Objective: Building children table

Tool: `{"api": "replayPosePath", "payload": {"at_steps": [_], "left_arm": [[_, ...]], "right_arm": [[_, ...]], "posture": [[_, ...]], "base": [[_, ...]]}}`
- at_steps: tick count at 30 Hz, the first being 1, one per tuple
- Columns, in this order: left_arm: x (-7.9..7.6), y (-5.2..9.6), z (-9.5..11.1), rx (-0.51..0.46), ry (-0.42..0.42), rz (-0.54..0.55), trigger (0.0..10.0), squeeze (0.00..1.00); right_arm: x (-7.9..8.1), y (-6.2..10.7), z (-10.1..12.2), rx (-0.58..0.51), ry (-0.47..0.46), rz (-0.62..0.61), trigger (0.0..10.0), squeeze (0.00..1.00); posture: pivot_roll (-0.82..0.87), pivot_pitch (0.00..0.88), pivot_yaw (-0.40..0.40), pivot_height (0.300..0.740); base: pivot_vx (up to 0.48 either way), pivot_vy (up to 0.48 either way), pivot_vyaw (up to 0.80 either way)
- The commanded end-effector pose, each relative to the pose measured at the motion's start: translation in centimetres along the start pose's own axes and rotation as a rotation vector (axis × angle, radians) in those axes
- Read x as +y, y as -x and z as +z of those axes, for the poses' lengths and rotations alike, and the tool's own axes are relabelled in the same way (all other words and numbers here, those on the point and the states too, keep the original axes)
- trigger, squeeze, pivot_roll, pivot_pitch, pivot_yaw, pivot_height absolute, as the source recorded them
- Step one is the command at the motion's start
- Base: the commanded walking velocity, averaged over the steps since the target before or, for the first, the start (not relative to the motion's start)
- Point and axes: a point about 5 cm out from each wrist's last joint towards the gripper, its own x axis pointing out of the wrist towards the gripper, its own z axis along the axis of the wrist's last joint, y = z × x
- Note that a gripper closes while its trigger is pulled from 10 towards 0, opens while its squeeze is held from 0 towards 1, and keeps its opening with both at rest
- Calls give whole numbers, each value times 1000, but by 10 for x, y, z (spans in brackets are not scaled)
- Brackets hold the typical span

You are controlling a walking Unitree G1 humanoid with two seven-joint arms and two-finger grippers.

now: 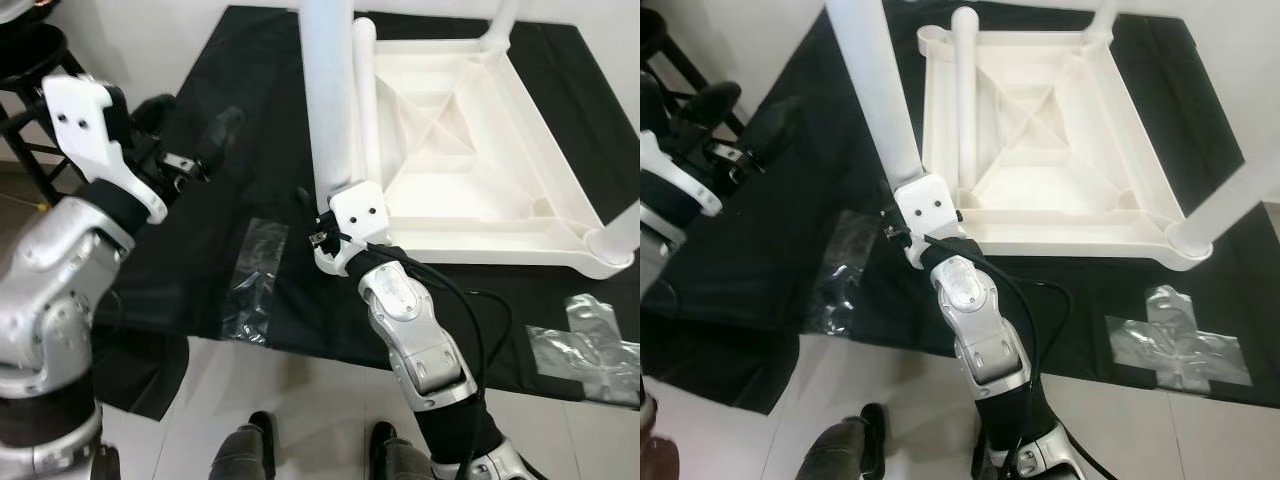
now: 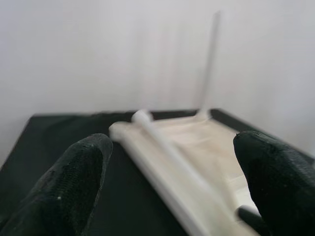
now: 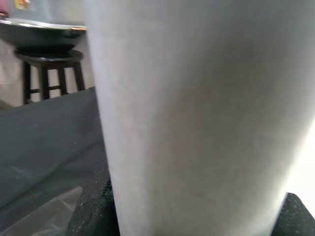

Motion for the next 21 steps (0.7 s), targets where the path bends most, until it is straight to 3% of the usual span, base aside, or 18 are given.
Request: {"api": "replayPosePath", "payload": {"at_steps": [1,2,3,4,5,6,7,12,13,16,21], "left_arm": [[-8,-7,3,14,45,-151,10000,16],[-17,-17,8,22,45,-299,10000,486],[-17,-17,8,22,45,-299,10000,486],[-19,-19,8,27,45,-330,10000,800],[-21,-21,8,29,42,-352,10000,847],[-21,-21,8,29,42,-352,10000,847],[-24,-25,7,26,62,-387,10000,839],[-25,-26,7,27,74,-403,10000,839],[-27,-26,5,28,96,-418,10000,1000],[-31,-27,0,32,158,-459,10000,1000],[-34,-29,-4,45,185,-471,10000,1000]], "right_arm": [[5,9,-50,253,-41,-13,10000,0],[2,2,-50,241,-101,-53,10000,0],[2,2,-50,241,-101,-53,10000,0],[1,-1,-49,225,-115,-67,10000,0],[-2,-4,-45,196,-151,-87,10000,0],[-2,-4,-45,196,-151,-87,10000,0],[-7,-8,-39,148,-207,-122,10000,0],[-8,-9,-37,138,-217,-140,10000,0],[-10,-10,-34,116,-235,-143,10000,0],[-12,-14,-28,69,-253,-133,10000,0],[-10,-17,-25,42,-234,-107,10000,0]], "posture": [[132,190,40,740],[131,180,47,740],[131,180,47,740],[131,180,47,740],[127,174,56,740],[127,174,56,740],[124,172,59,740],[124,172,59,740],[116,168,62,740],[118,165,62,740],[121,163,61,740]], "base": [[0,0,0],[0,0,0],[0,0,0],[0,0,0],[0,0,0],[0,0,0],[0,0,0],[0,0,0],[0,0,0],[0,0,0],[0,0,0]]}}
